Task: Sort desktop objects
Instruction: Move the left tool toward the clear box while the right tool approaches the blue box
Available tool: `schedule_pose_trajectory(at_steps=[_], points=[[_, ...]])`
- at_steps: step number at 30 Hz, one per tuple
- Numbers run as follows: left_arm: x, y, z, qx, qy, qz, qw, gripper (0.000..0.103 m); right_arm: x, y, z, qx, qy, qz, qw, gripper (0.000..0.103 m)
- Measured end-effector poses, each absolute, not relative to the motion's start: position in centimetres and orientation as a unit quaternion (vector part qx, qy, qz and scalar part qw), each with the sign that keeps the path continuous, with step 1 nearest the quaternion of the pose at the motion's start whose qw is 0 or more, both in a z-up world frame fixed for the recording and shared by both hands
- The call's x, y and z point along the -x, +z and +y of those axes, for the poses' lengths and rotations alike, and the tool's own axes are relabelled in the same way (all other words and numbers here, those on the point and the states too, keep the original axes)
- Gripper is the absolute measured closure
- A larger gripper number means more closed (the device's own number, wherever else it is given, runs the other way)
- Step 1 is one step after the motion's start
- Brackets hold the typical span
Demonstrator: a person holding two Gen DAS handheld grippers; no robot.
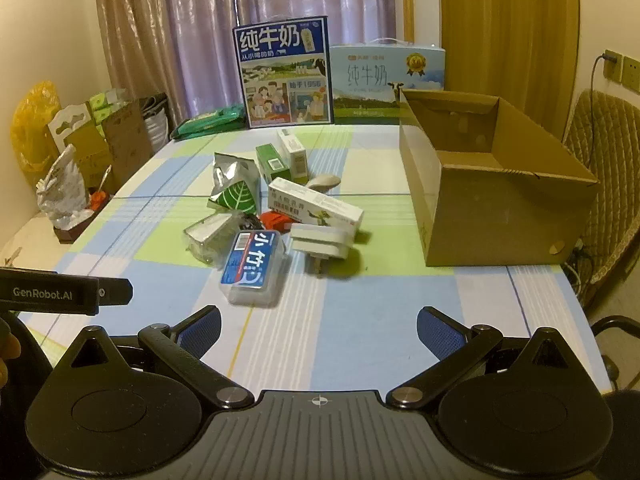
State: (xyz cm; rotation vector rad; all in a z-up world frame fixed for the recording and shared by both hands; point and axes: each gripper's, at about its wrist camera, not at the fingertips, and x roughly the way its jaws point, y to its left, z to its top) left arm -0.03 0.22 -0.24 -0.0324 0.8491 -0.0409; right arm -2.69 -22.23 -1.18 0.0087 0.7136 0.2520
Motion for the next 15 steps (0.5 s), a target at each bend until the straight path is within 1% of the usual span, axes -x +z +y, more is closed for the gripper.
schedule_pose_trajectory(at_steps=[15], points=[[-0.08, -0.34, 0.21, 0.019, -0.021, 0.414, 0.910, 0.001, 2.63, -1.36, -22.05, -0.003, 0.125, 0.354, 0.927, 0.002]])
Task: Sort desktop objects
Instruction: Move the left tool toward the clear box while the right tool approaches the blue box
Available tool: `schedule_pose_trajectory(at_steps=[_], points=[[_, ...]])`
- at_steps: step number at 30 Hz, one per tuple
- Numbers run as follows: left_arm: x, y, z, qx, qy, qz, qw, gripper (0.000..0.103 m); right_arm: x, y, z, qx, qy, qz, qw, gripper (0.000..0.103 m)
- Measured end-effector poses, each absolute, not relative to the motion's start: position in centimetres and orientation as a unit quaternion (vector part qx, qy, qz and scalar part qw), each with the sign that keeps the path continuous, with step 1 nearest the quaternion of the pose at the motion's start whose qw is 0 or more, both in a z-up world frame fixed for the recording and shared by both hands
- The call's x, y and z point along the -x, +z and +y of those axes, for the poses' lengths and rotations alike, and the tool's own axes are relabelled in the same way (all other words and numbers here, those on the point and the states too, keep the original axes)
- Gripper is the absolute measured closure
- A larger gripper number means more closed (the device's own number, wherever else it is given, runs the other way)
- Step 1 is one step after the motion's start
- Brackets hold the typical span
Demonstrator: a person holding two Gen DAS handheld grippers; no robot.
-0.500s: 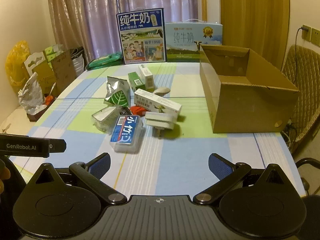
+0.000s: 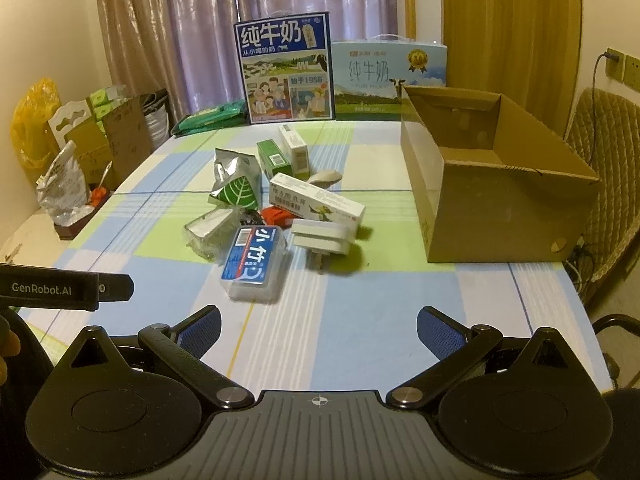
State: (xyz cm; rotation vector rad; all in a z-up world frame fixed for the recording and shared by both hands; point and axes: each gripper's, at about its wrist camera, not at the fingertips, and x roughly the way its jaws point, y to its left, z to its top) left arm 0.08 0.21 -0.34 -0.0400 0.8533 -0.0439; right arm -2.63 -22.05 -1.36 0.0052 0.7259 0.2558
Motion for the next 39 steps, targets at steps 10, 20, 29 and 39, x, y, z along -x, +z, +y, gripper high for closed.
schedule_pose_trajectory(at_steps=[10, 20, 29, 39], points=[[-0.21, -0.29, 0.12, 0.021, -0.022, 0.415, 0.909, 0.001, 2.54, -1.43, -22.04, -0.004, 0.125, 0.356, 0.926, 0.002], [-0.23, -0.04, 0.20, 0.021, -0.025, 0.416, 0.909, 0.001, 2.37, -1.47, -22.07, -0.002, 0.122, 0.358, 0.926, 0.002], [-0.37, 0.04, 0.07, 0.021, -0.026, 0.416, 0.909, 0.001, 2.02, -1.74, -21.98, 0.007, 0.123, 0.367, 0.922, 0.002], [-0.54, -0.08, -0.02, 0.017, -0.030, 0.417, 0.908, 0.001, 2.04, -1.74, -21.80, 0.010, 0.129, 0.361, 0.923, 0.002]])
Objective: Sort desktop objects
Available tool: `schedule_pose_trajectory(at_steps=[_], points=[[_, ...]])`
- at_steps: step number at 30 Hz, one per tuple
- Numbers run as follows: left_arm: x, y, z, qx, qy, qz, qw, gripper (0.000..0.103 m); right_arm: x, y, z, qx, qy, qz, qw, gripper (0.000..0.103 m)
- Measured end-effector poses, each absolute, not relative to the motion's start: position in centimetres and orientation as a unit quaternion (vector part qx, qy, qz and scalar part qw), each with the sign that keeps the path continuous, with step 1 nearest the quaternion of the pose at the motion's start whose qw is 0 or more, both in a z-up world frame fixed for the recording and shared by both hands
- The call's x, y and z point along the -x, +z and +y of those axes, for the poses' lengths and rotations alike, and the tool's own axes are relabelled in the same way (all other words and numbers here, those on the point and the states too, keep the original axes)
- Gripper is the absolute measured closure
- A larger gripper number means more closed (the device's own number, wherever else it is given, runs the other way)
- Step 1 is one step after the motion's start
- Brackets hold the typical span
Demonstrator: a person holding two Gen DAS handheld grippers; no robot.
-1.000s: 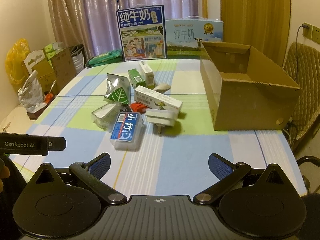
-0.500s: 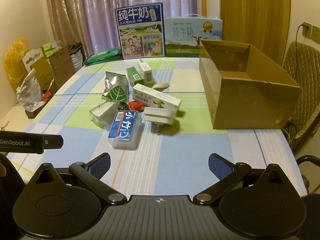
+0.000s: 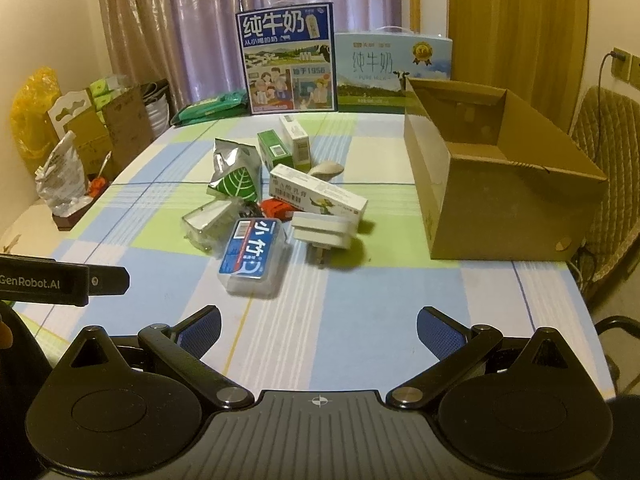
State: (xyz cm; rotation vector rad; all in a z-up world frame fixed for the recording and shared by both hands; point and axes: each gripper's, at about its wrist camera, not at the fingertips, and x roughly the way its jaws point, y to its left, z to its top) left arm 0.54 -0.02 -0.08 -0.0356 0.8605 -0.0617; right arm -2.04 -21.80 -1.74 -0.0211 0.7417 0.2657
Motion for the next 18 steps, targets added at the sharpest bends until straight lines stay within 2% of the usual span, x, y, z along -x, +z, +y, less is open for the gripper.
schedule_pose_trajectory(at_steps=[5, 18], points=[[-0.9, 0.1, 0.1, 0.009, -0.037, 0.412, 0.910, 0.001, 2.3, -1.4, -22.0, -0.011, 0.122, 0.331, 0.936, 0.002], [-5.3, 0.8, 2.1, -0.019, -0.081, 0.399, 0.913, 0.001, -0.2, -2.1, -20.3, 0.004, 0.132, 0.353, 0.926, 0.002]])
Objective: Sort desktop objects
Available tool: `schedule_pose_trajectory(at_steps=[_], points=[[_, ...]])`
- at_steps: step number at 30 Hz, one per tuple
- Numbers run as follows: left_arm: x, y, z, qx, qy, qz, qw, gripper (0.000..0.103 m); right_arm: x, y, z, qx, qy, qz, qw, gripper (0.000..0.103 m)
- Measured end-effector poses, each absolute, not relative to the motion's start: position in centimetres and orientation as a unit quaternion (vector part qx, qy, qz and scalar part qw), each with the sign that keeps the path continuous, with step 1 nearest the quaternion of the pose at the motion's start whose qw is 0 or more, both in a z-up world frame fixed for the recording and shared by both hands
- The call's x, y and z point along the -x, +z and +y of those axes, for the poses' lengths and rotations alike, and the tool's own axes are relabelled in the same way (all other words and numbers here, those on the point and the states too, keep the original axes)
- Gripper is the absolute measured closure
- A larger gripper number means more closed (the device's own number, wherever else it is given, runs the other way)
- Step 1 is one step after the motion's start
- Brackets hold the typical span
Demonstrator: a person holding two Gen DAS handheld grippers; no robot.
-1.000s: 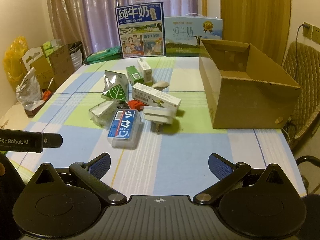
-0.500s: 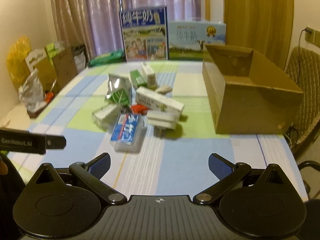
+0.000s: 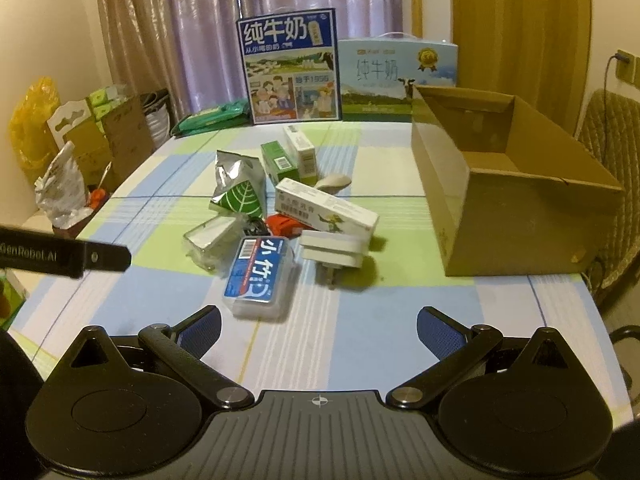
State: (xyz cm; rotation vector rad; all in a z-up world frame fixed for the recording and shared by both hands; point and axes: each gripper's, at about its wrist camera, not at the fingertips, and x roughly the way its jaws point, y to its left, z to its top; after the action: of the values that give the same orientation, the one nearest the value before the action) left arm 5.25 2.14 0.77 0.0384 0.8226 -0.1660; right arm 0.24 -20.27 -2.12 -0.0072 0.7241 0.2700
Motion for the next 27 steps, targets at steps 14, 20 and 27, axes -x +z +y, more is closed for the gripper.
schedule_pose_trajectory(at_steps=[14, 20, 27], points=[[-12.3, -1.7, 2.9, -0.121, -0.182, 0.383, 0.897, 0.001, -4.3, -5.1, -15.9, 0.031, 0.166, 0.366, 0.915, 0.002], [-14.2, -4.1, 2.9, -0.130, -0.231, 0.366, 0.892, 0.001, -6.1, -7.1, -14.5, 0.049, 0.177, 0.382, 0.906, 0.004], [-15.6, -5.1, 4.1, -0.114, -0.222, 0.360, 0.899, 0.004, -8.0, -8.5, -13.6, 0.054, 0.174, 0.387, 0.904, 0.015]])
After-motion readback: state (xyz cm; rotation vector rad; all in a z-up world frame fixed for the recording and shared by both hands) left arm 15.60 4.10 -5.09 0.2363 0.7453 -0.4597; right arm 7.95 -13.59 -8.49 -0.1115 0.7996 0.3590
